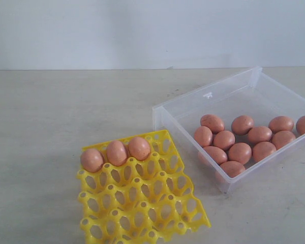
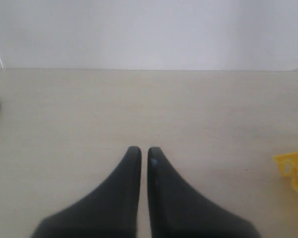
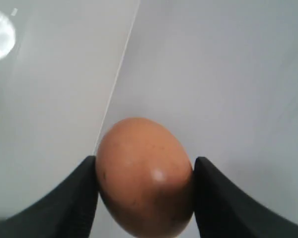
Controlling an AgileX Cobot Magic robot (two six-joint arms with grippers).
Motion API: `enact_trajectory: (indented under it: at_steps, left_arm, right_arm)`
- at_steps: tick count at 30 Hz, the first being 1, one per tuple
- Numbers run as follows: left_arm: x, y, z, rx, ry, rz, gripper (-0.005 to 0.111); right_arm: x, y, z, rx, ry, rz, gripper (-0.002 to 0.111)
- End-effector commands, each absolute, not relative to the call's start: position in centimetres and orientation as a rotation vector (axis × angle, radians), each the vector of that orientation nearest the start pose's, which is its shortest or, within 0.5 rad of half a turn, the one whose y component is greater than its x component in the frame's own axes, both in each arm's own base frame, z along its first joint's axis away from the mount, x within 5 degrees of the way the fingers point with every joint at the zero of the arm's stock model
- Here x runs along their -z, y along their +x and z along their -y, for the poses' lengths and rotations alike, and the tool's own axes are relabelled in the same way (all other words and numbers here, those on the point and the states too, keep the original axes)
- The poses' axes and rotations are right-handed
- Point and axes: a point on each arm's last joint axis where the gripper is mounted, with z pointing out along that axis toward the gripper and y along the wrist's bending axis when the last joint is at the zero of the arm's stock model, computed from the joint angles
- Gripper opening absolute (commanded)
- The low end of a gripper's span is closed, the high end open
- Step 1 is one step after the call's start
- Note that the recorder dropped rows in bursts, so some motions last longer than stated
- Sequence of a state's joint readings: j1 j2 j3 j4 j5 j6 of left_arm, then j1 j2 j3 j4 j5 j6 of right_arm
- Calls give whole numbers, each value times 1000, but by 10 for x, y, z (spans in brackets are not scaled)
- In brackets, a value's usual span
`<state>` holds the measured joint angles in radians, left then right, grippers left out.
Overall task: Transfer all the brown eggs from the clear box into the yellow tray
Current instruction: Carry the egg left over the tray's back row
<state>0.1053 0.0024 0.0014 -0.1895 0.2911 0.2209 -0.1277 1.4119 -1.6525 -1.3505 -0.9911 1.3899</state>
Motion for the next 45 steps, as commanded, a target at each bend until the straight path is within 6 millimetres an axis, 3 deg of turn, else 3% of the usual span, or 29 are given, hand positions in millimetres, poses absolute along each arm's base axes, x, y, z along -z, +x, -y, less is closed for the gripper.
enact_trajectory:
  at_steps: [1, 6, 11, 15, 18, 23, 29, 35, 45]
  left_arm:
    - [-188, 55, -1, -61, -20, -1763, 4]
    - [-188, 55, -1, -61, -20, -1763, 4]
    - [-188, 55, -1, -61, -20, -1763, 4]
    - [-188, 55, -1, -61, -20, -1763, 4]
    - [-188, 55, -1, -61, -20, -1763, 4]
    - [-188, 55, -1, -61, -20, -1763, 4]
    - [-188, 55, -1, -61, -20, -1763, 4]
    - [-188, 55, -1, -61, -20, -1763, 4]
    - [-188, 55, -1, -61, -20, -1763, 4]
  right_arm:
    - [-507, 281, -41, -492, -847, -1319, 0]
    - [-458, 295, -40, -650, -730, -1435, 0]
    - [-373, 290, -41, -917, -537, -1353, 0]
    - [-307, 276, -35, -898, -328, -1387, 0]
    - [-261, 261, -44, -782, -348, -1529, 0]
    - [-227, 258, -89, -650, -532, -1660, 0]
    - [-166, 279, -127, -667, -552, -1877, 0]
    - [-146, 286, -135, -785, -504, -1852, 0]
    - [-129, 299, -134, -759, -425, -1925, 0]
